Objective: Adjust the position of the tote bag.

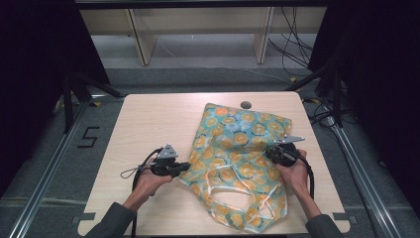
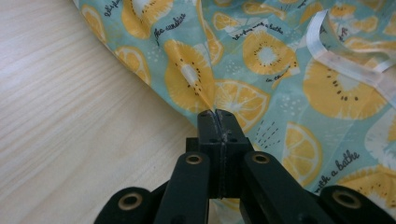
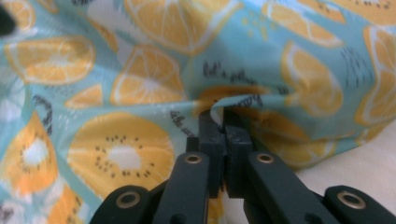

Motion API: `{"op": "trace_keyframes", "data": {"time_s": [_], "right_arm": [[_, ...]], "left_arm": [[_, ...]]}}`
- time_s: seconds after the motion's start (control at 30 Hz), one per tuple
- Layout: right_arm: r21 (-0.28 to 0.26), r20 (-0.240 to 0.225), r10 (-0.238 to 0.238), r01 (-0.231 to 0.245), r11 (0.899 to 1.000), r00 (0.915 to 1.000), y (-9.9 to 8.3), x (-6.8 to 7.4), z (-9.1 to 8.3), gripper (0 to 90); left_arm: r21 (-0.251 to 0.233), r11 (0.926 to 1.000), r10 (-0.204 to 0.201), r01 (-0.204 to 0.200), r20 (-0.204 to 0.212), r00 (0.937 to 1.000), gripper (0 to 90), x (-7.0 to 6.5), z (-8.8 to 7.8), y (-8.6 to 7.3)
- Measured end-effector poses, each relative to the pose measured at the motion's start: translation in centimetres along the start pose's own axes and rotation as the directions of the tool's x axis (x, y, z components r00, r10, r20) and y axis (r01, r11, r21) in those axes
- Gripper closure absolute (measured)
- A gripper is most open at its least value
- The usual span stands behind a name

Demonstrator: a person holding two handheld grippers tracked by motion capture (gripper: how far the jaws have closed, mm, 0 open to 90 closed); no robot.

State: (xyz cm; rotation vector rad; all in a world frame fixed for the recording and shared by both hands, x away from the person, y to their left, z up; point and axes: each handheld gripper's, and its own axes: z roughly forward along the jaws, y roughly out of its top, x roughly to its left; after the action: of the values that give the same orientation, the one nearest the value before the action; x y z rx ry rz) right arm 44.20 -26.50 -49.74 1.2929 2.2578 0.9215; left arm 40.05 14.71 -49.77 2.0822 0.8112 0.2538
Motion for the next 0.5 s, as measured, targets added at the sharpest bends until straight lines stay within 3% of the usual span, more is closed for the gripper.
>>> {"op": "trace_keyframes", "data": {"time_s": [0.2, 0.23, 0.37, 0.5], "right_arm": [[0.009, -0.034, -0.016, 0.016, 1.000, 0.9993, 1.7, 0.2, 1.2, 89.4], [0.006, -0.034, -0.049, 0.049, 0.999, 0.9982, 1.9, 0.2, 1.4, 89.5], [0.008, -0.056, -0.071, 0.071, 0.997, 0.9959, 3.2, 1.0, 2.2, 89.5], [-0.004, -0.078, -0.080, 0.080, 0.997, 0.9937, 4.1, 2.4, 2.6, 89.5]], "left_arm": [[0.003, 0.9996, 0.029, -0.029, 0.006, 0.9996, 89.6, -0.6, -1.3, -1.1], [0.005, 0.9996, 0.027, -0.027, 0.006, 0.9996, 89.6, -0.7, -1.6, -1.3], [0.005, 1.0000, 0.005, -0.005, -0.007, 1.0000, 89.5, -1.0, -2.4, -2.4], [-0.016, 0.9999, -0.002, 0.002, 0.014, 0.9999, 89.5, -1.7, -3.3, -2.8]]}}
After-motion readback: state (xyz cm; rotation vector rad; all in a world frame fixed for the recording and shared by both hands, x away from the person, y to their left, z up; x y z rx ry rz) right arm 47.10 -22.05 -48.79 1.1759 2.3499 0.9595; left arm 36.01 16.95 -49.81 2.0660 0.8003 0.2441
